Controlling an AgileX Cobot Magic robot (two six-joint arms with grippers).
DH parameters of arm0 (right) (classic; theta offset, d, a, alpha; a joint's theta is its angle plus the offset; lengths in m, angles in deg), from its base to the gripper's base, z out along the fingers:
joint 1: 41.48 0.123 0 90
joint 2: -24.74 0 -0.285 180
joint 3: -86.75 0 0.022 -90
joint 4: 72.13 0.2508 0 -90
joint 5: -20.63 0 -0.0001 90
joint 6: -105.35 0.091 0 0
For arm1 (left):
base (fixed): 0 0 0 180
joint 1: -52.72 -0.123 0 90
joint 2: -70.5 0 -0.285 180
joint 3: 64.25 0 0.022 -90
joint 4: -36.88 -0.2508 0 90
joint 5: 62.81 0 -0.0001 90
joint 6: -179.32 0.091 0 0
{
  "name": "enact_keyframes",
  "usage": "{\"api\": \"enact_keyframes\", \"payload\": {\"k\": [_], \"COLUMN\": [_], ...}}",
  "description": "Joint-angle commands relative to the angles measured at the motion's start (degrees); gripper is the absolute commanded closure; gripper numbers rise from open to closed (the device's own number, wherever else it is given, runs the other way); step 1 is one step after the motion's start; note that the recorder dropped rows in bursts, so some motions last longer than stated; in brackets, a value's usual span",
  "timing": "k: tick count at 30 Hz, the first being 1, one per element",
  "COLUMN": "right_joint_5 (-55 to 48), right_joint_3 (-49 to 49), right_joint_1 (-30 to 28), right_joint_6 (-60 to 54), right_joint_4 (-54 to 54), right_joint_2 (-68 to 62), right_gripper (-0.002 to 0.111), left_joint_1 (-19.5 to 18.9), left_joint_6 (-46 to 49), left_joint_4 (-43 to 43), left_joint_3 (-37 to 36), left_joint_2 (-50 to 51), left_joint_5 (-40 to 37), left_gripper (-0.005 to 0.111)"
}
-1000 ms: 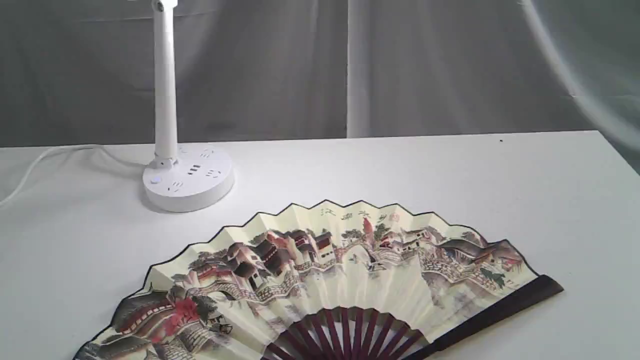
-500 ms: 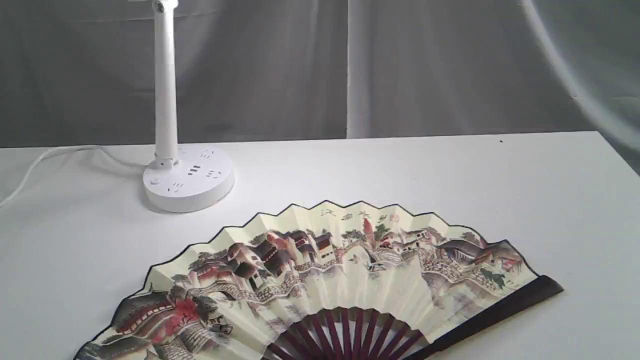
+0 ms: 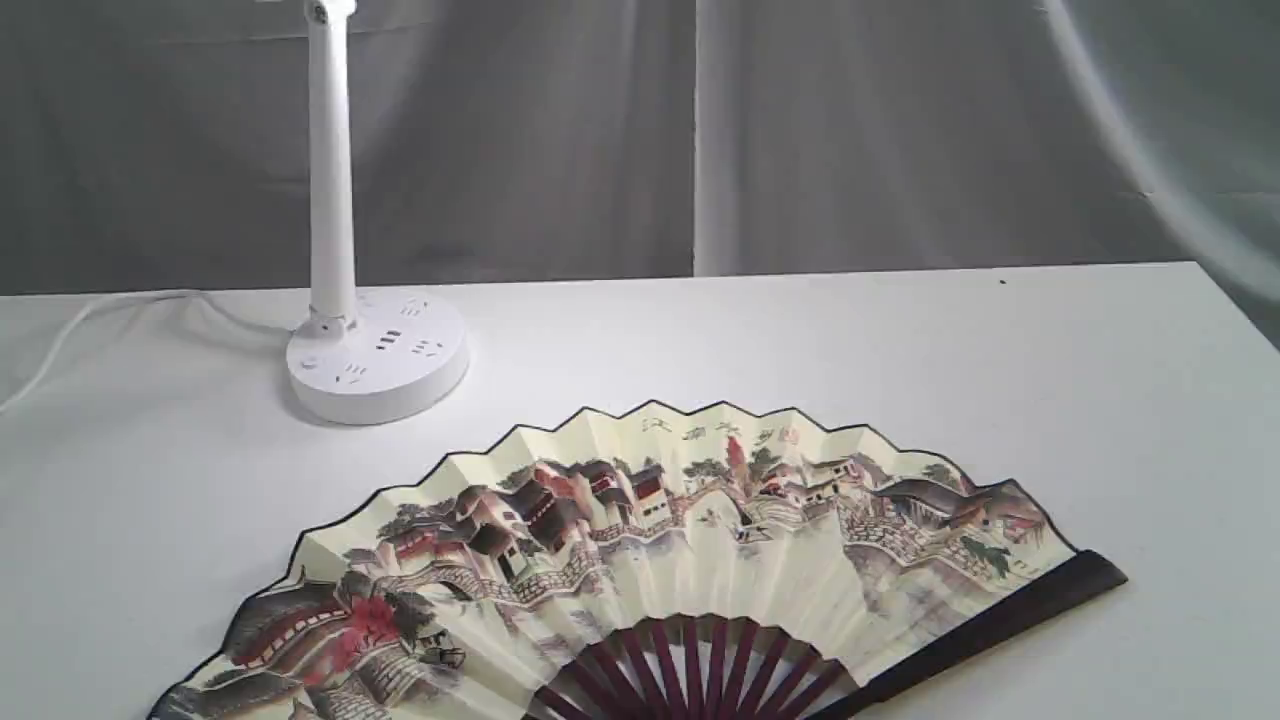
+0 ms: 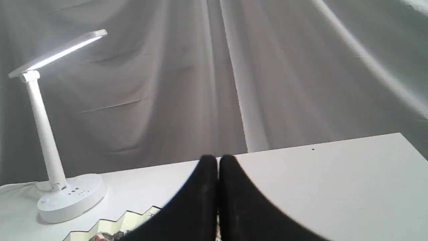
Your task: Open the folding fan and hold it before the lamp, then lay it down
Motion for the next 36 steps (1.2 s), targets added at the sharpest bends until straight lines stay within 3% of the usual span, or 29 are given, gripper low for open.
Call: {"api": "enact_keyframes", "payload": {"k": [1,11,17,23,36], "right_joint_5": [0.0,-0.25,-6.4,-9.25,-4.0], "right_joint_3": [0.09,0.09,0.09,0.09,11.12], "right_joint_1": [0.12,0.12,0.12,0.12,0.12], "right_joint_6": [-0.26,-0.58,-0.58,-0.58,-0.45], "right_joint_4": [0.3,-3.88,-11.41,-10.95,-8.78], "right_joint_2": [0.2,0.2,0.2,0.2,0.2], "right_gripper": [0.108,0.108,0.108,0.108,0.108], "left_joint_1": [-0.05,-0.05,-0.05,-0.05,-0.05], "left_joint_6": [0.06,0.06,0.06,0.06,0.06], "left_joint_4": [-0.21,-0.21,-0.21,-0.21,-0.21], "left_joint_3": [-0.24,-0.24,-0.24,-0.24,-0.24], "left_joint_2": [-0.21,-0.21,-0.21,-0.21,-0.21], "left_joint_5": [-0.2,-0.08,-0.08,-0.08,-0.08], "left_gripper": [0.107,0.107,0.107,0.107,0.107]}}
